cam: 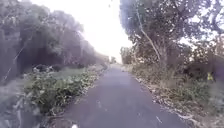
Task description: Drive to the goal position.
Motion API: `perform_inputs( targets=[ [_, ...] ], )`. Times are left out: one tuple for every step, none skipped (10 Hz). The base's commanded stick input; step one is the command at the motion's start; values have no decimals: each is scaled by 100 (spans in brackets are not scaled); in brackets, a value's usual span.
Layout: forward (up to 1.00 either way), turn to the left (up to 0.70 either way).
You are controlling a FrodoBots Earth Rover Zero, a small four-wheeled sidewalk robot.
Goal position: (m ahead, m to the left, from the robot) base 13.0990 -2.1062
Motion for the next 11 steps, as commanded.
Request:
perform_inputs(
  targets=[
    [45,0],
    [45,0],
    [45,0],
    [45,0],
    [45,0],
    [45,-2],
    [45,-4],
    [45,-6],
    [45,-8],
    [45,-11],
    [45,-20]
  ],
)
